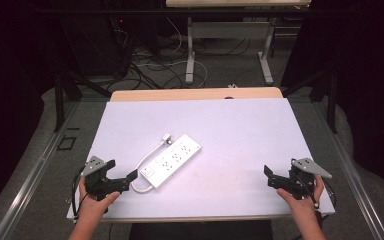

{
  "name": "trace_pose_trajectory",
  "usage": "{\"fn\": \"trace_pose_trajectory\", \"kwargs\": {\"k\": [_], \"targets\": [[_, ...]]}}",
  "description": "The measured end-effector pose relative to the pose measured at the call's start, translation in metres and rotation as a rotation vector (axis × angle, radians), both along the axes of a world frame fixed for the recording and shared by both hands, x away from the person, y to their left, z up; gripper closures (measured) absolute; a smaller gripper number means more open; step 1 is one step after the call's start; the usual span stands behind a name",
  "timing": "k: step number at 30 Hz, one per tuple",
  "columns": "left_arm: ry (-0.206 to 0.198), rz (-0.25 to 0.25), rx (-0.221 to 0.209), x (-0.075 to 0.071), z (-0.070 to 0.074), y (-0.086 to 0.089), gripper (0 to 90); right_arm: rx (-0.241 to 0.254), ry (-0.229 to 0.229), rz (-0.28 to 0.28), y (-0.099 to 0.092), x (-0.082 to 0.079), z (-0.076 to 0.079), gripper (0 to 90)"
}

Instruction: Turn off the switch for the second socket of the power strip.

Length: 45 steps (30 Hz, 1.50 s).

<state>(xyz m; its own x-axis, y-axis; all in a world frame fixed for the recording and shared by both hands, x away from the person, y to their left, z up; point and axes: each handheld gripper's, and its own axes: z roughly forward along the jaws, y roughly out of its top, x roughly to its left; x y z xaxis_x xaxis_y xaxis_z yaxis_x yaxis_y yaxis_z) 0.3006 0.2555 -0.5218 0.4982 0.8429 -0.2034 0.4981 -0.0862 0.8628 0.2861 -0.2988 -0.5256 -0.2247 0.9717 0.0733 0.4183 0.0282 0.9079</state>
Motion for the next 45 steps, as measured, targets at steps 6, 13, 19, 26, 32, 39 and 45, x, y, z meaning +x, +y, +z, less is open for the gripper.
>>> {"fn": "trace_pose_trajectory", "kwargs": {"k": [6, 13, 19, 26, 32, 39, 45], "targets": [[0.005, -0.005, 0.012, 0.002, -0.001, -0.001, 0.8, -0.023, -0.013, 0.022, 0.002, -0.001, 0.002, 0.1], [0.001, -0.006, 0.012, 0.001, -0.001, -0.003, 2.1, -0.034, -0.003, 0.066, 0.013, -0.002, -0.001, 0.1], [0.006, -0.015, 0.020, 0.004, -0.002, -0.011, 2.1, -0.035, -0.023, 0.095, 0.017, -0.005, -0.002, 0.1], [0.015, -0.028, 0.031, 0.010, -0.003, -0.022, 5.0, -0.032, -0.015, 0.090, 0.016, -0.007, -0.002, 0.1], [0.017, -0.015, 0.029, 0.014, 0.000, -0.028, 10.9, -0.029, -0.019, 0.098, 0.017, -0.006, -0.002, 0.6], [0.009, 0.012, 0.013, 0.022, 0.009, -0.032, 16.2, -0.029, -0.018, 0.094, 0.017, -0.006, -0.003, 1.9], [0.003, 0.027, 0.011, 0.034, 0.015, -0.034, 19.2, -0.037, -0.023, 0.093, 0.018, -0.006, -0.004, 2.9]]}}
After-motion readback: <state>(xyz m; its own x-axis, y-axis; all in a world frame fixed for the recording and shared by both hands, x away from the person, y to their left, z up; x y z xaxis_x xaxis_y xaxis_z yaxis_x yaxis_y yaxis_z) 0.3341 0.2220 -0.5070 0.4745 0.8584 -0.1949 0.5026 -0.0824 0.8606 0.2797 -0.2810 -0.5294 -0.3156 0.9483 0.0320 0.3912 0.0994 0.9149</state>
